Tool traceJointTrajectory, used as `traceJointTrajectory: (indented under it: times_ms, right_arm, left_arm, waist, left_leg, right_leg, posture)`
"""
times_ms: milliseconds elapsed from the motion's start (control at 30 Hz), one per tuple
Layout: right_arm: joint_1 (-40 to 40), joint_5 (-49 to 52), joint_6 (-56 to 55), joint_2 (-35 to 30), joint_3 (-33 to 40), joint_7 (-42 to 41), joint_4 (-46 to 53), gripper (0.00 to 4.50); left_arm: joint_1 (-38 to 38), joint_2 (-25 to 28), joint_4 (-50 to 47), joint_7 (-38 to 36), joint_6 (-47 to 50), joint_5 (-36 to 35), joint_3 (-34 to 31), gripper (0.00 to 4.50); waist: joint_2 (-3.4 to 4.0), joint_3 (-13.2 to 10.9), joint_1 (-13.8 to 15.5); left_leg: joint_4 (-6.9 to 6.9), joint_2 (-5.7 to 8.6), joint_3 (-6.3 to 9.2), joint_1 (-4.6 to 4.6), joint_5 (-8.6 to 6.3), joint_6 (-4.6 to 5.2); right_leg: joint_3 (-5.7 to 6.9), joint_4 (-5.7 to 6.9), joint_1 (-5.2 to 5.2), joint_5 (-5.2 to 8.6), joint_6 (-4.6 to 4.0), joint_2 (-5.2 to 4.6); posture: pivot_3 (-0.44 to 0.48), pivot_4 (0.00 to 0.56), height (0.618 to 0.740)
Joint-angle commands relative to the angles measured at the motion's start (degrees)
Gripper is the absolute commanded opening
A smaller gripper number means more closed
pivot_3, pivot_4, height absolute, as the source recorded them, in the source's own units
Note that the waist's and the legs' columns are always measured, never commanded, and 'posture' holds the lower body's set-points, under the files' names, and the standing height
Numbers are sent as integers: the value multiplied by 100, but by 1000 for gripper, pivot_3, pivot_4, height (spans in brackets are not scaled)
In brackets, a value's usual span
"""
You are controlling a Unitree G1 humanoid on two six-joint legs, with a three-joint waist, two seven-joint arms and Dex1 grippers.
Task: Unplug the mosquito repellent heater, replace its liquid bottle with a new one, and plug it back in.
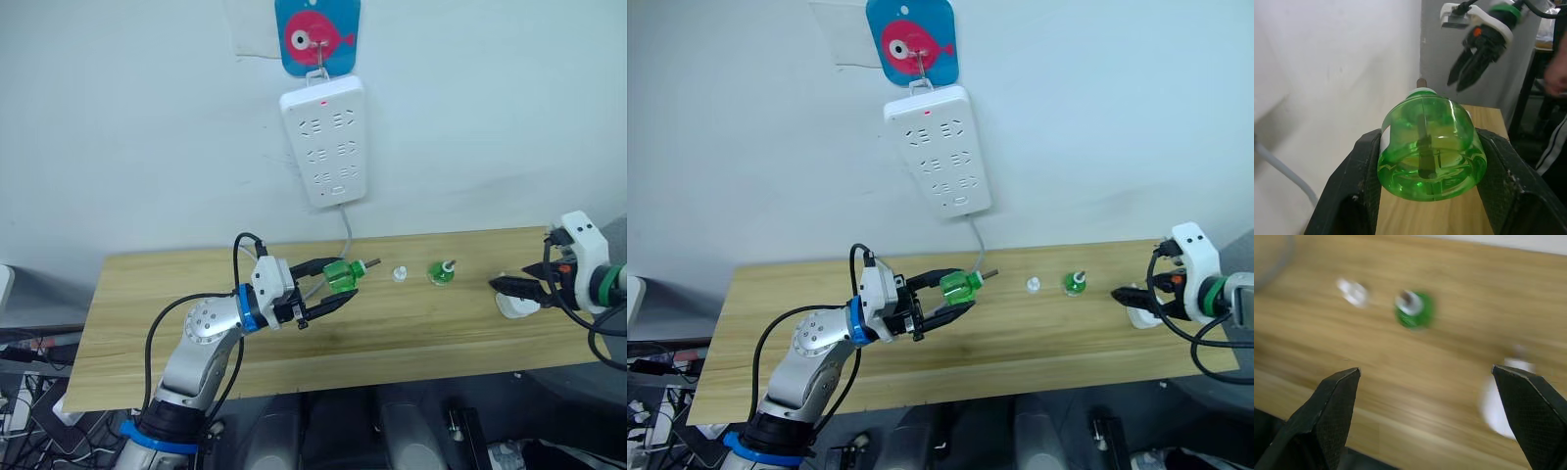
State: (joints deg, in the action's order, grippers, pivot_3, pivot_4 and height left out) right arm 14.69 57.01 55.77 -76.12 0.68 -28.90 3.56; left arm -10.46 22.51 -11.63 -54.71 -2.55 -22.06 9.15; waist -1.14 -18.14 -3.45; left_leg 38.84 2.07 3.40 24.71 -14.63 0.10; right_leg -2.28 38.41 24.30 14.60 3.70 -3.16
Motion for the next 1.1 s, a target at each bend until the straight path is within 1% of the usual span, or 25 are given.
traceJointTrajectory:
  times_ms: [33, 167, 233, 300, 467, 667, 867, 967, 1100]
  right_arm:
    - [401, -1424, -622, -64, -612, -995, -838, 4491]
    - [1033, -2680, -1256, 224, -1316, -1904, -1775, 4491]
    - [1215, -3098, -1430, 387, -1485, -2218, -2088, 4491]
    - [1402, -3491, -1535, 609, -1597, -2362, -2451, 4491]
    - [1788, -4131, -1480, 1061, -1631, -2575, -3162, 4491]
    - [2052, -4457, -1271, 1417, -1429, -2714, -3743, 4491]
    - [2134, -4585, -1076, 1662, -1245, -2816, -3942, 4491]
    - [2258, -4618, -996, 1870, -1104, -2722, -4187, 4491]
    - [2308, -4726, -1001, 1965, -1022, -2723, -4325, 4491]
  left_arm:
    - [152, 15, -505, -133, -38, -116, 150, 2255]
    - [179, 66, -579, -149, 5, -143, 103, 2255]
    - [200, 120, -634, -159, 54, -178, 79, 2255]
    - [240, 168, -670, -164, 33, -145, 69, 2255]
    - [511, 239, -969, -62, 135, -181, 101, 2255]
    - [733, 267, -1228, -48, 213, -169, 143, 2255]
    - [689, 270, -1188, -54, 236, -168, 108, 2255]
    - [654, 313, -1170, -97, 254, -181, 81, 2255]
    - [655, 338, -1183, -112, 265, -187, 69, 2255]
  waist:
    - [10, -22, 1]
    - [20, -94, 2]
    - [21, -135, 4]
    - [22, -169, 7]
    - [27, -271, 10]
    - [29, -303, 17]
    - [28, -308, 20]
    - [30, -326, 15]
    - [28, -357, 21]
  left_leg:
    - [0, 3, -5, 0, 0, 0]
    - [1, 9, -16, -3, 0, 0]
    - [2, 6, -14, -3, 0, 0]
    - [0, 6, -14, -3, 0, 0]
    - [2, 8, -17, -3, 0, 0]
    - [2, 8, -15, -3, 0, 0]
    - [2, 9, -15, -2, 0, 0]
    - [2, 9, -15, -2, 0, 0]
    - [1, 9, -14, -3, 0, -1]
  right_leg:
    - [-4, 0, 0, 0, 0, -2]
    - [-14, 1, 0, 0, 1, -4]
    - [-12, 5, 1, 0, 1, -3]
    - [-13, 7, 5, 0, 1, -3]
    - [-19, 12, 5, -1, 1, -10]
    - [-18, 13, 6, -1, 1, -10]
    - [-18, 13, 5, -1, 1, -10]
    - [-18, 13, 5, -1, 1, -10]
    - [-17, 14, 6, -1, 1, -10]
  posture:
    - [-104, 397, 740]
    - [-85, 411, 740]
    - [-80, 413, 740]
    - [-70, 424, 740]
    - [-59, 426, 740]
    - [-53, 432, 740]
    - [-46, 435, 740]
    - [-42, 434, 740]
    - [-41, 436, 740]
